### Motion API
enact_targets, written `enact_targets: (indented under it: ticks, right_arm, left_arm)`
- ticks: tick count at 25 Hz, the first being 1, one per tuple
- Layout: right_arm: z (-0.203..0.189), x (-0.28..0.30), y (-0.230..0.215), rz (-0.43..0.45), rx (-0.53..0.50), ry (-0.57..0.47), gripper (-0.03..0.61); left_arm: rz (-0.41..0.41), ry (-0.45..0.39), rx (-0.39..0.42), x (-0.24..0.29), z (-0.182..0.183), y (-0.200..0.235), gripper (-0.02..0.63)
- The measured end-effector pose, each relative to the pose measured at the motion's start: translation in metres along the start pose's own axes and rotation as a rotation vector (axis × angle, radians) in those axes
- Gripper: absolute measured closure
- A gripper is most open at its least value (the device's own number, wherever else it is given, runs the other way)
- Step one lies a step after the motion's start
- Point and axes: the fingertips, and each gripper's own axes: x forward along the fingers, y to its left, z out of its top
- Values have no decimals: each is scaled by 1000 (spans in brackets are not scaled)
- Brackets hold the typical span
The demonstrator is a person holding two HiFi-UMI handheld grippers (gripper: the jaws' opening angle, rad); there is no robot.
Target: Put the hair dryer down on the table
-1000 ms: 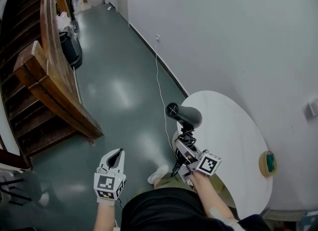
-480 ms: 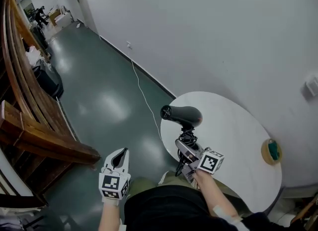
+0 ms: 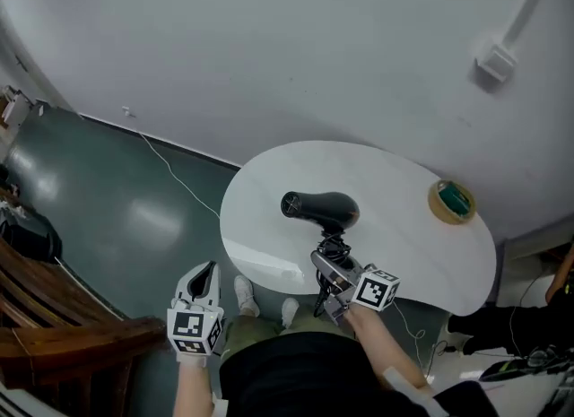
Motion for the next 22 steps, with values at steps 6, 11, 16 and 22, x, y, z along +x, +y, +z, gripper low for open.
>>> enact_targets:
  ticks: [6,11,16,22]
  right_arm:
    - [21,-38,-42,-151,47,-142,267]
    - [21,-64,-63,-301,92,-279,267]
    - [9,-77,-73,-417,150,-400,267]
    - [-17,-77,-89,-532,253,-527,267]
  left_arm:
    - [-205,31,97,74,20,-30,604]
    - [-386,50,168,118,26,-42,604]
    - [-527,52,213,140,33,-41,604]
    - [-677,74,262,151,25,-40,604]
